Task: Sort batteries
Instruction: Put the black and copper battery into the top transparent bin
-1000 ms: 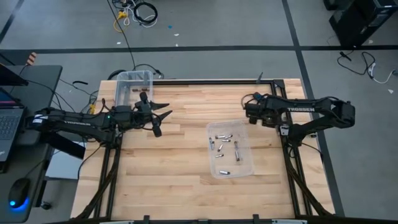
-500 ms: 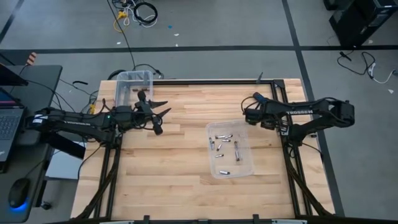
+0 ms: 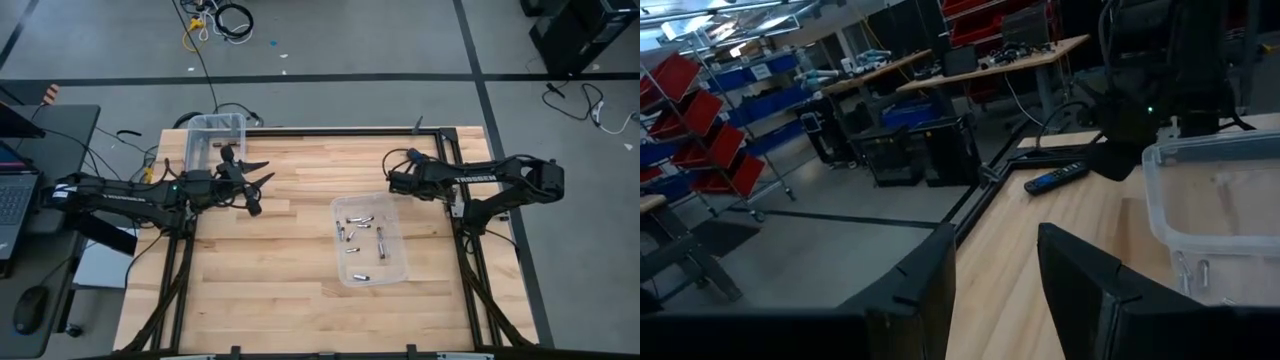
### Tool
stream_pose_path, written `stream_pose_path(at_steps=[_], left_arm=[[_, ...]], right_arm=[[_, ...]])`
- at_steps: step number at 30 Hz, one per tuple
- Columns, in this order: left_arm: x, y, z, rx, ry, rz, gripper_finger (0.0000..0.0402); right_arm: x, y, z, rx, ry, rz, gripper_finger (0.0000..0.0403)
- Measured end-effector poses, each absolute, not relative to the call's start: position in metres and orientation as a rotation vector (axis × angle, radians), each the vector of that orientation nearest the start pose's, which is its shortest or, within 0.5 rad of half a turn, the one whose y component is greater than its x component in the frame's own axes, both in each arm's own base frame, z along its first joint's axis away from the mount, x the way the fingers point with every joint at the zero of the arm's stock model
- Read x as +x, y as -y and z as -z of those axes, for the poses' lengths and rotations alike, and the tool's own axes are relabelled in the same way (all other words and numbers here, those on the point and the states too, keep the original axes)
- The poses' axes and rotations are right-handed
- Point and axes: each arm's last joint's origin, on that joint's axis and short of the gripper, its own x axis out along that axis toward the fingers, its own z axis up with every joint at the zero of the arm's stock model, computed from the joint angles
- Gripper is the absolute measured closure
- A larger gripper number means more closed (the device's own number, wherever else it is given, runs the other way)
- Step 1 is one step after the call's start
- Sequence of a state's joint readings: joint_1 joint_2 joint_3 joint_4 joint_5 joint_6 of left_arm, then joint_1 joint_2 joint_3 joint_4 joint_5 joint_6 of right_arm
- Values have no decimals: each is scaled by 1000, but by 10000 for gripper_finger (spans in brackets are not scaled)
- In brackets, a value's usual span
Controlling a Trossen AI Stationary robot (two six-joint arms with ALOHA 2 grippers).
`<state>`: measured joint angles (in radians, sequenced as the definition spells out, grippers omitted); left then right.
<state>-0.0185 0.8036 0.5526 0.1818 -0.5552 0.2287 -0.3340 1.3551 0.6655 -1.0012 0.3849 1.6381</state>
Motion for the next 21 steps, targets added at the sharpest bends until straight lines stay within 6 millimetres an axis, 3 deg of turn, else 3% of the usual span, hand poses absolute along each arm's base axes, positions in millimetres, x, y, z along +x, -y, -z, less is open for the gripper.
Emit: stream_pose_path(at_steps=[4,9,14,21], left_arm=[[181,-12,-285,240,-120,-527,259],[181,-12,-285,230,-118,-527,259],[181,-12,-285,231,-124,-526,259],[181,-12,-284,234,-125,-534,259]], right_arm=[[173,74,-157,1149,-745,1728,403],[169,76,-155,1275,-599,1885,402],[156,61,-152,1210,-554,2175,402],[164,46,-139,1212,-492,2306,402]])
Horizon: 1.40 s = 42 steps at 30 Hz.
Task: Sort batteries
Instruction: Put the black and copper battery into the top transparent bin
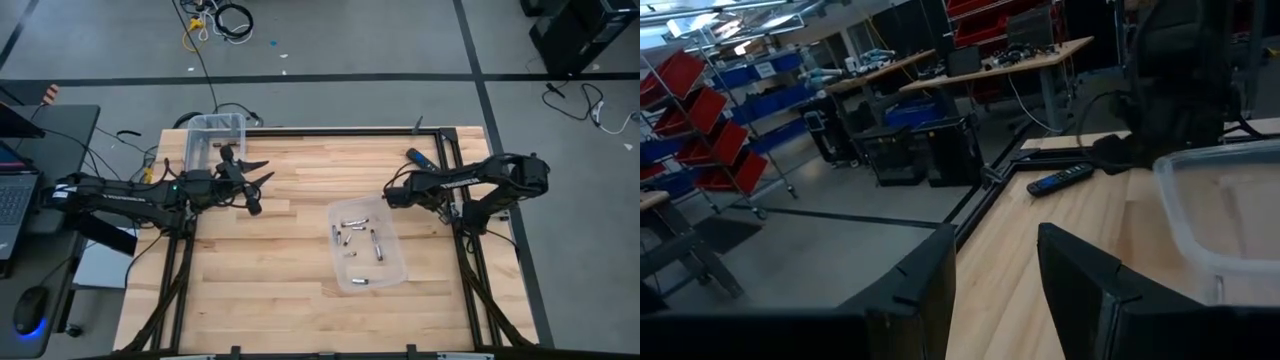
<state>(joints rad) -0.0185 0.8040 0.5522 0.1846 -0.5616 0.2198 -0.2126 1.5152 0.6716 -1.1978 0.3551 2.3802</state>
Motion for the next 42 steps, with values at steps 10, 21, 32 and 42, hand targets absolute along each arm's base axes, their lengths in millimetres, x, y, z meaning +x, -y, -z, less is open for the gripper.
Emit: stream_pose_path(at_steps=[10,21,32,42], left_arm=[[181,-13,-285,245,-124,-546,259],[181,-14,-285,244,-125,-556,259],[181,-14,-285,243,-126,-555,259],[181,-13,-285,244,-128,-552,259]], right_arm=[[158,36,-137,-1537,410,-3059,402],[155,36,-146,-1556,391,-3051,402],[153,37,-145,-1515,397,-2956,402],[153,42,-128,-1483,390,-2923,402]])
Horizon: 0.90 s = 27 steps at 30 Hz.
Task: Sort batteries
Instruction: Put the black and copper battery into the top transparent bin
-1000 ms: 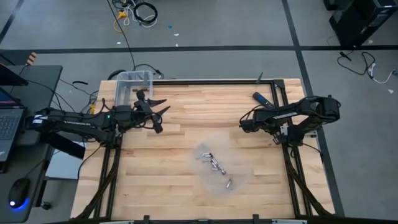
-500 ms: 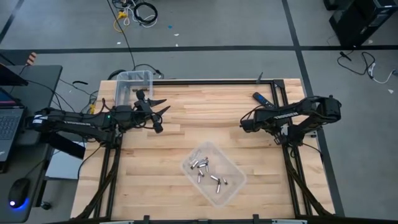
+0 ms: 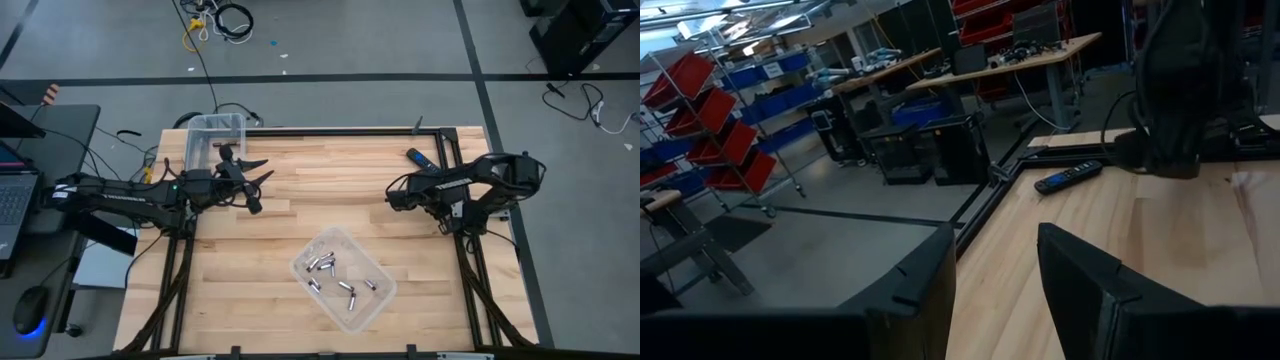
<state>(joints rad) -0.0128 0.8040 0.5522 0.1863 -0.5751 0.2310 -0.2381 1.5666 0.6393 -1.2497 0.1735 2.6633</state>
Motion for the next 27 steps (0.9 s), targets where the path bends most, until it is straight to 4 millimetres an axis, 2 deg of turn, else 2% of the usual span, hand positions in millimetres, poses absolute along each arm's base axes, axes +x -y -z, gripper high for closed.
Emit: stream_pose_path(at_steps=[6,9,13,17,19,27], left_arm=[[181,-13,-283,249,-146,-550,259],[181,-13,-282,253,-160,-549,259],[181,-13,-283,250,-150,-550,259],[181,-13,-283,249,-148,-550,259],[181,-13,-283,249,-148,-550,259],[181,-14,-283,250,-149,-550,259]], right_arm=[[148,49,-107,-1463,356,-2870,402],[149,51,-104,-1471,378,-2870,402],[162,55,-114,-1508,379,-2948,402],[157,53,-137,-1209,418,-3004,402],[159,57,-141,-1207,405,-2997,402],[157,63,-132,-1208,395,-2991,403]])
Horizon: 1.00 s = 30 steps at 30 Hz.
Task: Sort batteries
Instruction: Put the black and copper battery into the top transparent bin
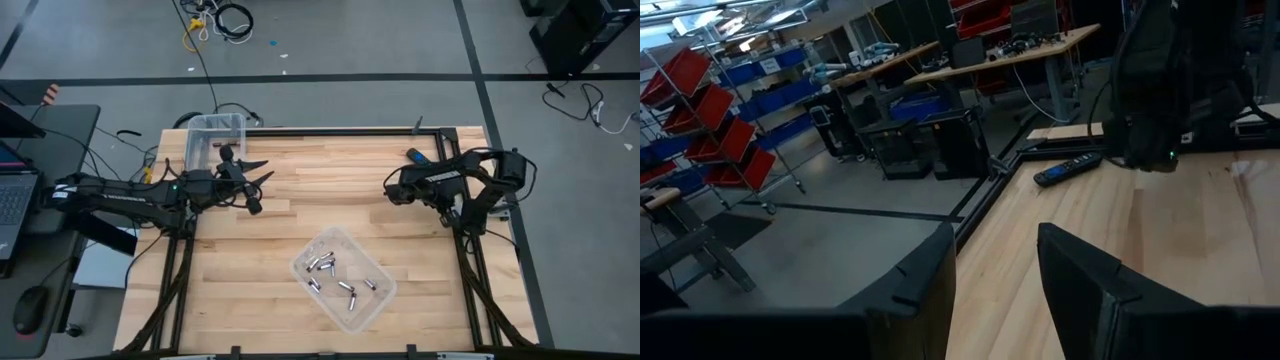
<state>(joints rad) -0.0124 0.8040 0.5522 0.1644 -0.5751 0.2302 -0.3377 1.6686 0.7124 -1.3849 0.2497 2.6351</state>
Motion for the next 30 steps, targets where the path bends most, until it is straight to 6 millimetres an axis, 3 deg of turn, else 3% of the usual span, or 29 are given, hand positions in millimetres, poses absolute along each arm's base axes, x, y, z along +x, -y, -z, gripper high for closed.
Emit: stream_pose_path(at_steps=[7,10,24,30], left_arm=[[181,-14,-283,249,-147,-551,259],[181,-14,-283,249,-149,-551,259],[181,-14,-286,241,-111,-555,259],[181,-14,-287,239,-103,-557,259]], right_arm=[[170,69,-109,-1346,423,-3016,403],[169,72,-102,-1289,423,-3018,403],[165,70,-107,-1094,445,-3036,403],[162,70,-102,-1119,467,-3035,403]])
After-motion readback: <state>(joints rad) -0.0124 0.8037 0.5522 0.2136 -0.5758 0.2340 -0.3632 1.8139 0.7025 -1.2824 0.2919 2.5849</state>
